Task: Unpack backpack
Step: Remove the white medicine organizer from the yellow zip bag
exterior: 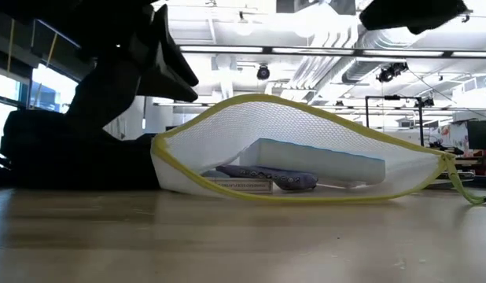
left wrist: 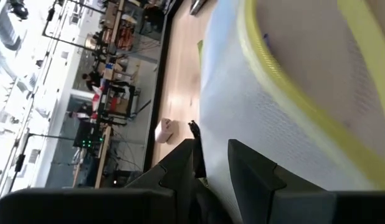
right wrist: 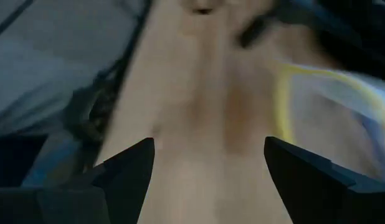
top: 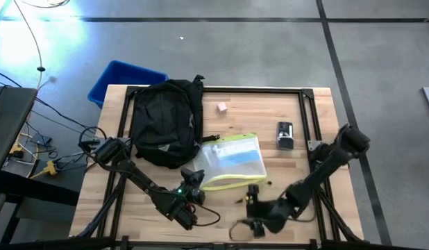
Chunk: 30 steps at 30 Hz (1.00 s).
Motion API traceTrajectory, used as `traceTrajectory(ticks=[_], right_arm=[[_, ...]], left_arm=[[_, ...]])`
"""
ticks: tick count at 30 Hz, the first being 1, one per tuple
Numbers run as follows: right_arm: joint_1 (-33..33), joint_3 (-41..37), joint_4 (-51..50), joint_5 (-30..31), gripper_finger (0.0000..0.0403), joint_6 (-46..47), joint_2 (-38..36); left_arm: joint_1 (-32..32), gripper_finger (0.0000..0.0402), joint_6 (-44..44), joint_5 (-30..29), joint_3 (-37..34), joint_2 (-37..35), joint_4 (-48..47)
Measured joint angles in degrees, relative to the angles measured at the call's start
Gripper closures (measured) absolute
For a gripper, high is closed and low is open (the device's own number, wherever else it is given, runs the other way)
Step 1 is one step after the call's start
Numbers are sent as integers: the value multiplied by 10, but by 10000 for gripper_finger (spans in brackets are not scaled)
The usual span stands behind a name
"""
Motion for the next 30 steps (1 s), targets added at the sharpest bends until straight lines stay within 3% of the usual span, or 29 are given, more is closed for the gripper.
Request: traceTrajectory(ticks=[9, 20, 24, 30], right_arm=[[-115, 43, -41, -6, 115, -129, 90], [-209, 103, -269, 75, 115, -187, 87], [-220, 97, -274, 85, 115, -249, 88], [-239, 80, -247, 108, 115, -261, 90]], left_arm=[[11, 319, -1, -11, 0, 0, 1], [7, 319, -10, -2, 0, 0, 17], [5, 319, -11, 13, 0, 0, 18], [5, 319, -15, 13, 0, 0, 18]])
